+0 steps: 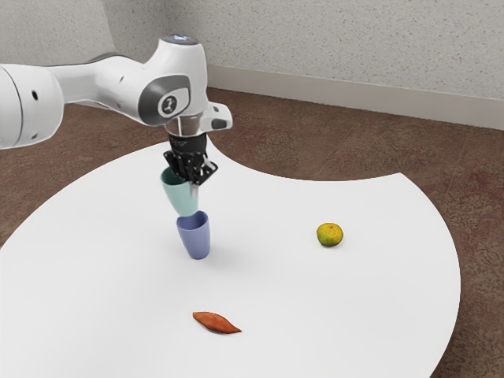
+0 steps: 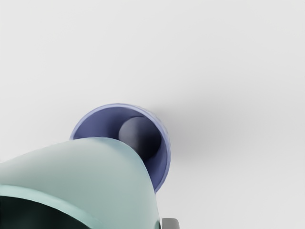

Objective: Place the left cup onto the right cup

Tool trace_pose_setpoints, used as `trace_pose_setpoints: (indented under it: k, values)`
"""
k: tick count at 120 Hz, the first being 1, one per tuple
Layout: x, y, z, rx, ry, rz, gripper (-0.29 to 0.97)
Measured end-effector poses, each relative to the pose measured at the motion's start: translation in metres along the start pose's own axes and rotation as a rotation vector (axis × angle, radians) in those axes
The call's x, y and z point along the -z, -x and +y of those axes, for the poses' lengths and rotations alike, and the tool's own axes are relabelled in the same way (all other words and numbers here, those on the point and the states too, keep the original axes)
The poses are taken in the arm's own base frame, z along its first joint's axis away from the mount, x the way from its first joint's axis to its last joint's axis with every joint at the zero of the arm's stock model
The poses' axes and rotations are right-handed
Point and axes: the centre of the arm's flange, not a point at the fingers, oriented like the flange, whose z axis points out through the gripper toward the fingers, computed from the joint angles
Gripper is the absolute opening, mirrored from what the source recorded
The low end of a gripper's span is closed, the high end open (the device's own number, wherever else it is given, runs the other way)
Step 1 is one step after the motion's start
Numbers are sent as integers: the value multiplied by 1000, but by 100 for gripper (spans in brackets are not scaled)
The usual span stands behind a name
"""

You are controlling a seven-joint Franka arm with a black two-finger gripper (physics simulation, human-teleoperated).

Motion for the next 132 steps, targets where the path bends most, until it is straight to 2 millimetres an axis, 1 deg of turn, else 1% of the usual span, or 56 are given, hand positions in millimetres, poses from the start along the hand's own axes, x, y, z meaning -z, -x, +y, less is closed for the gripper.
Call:
trace_pose_setpoints:
  k: [11, 37, 65, 92, 115, 123, 132]
  values:
    - [-2, -1, 1, 11, -1, -4, -10]
    - [-14, -13, 4, 27, -1, -12, -10]
    - [-34, -17, 6, 41, 0, -39, -10]
    - [-41, -18, 5, 53, -1, -49, -10]
    - [-45, -18, 8, 48, -16, -48, 30]
    - [-45, -18, 8, 50, -18, -47, 41]
    - [-41, -18, 10, 50, -21, -41, 49]
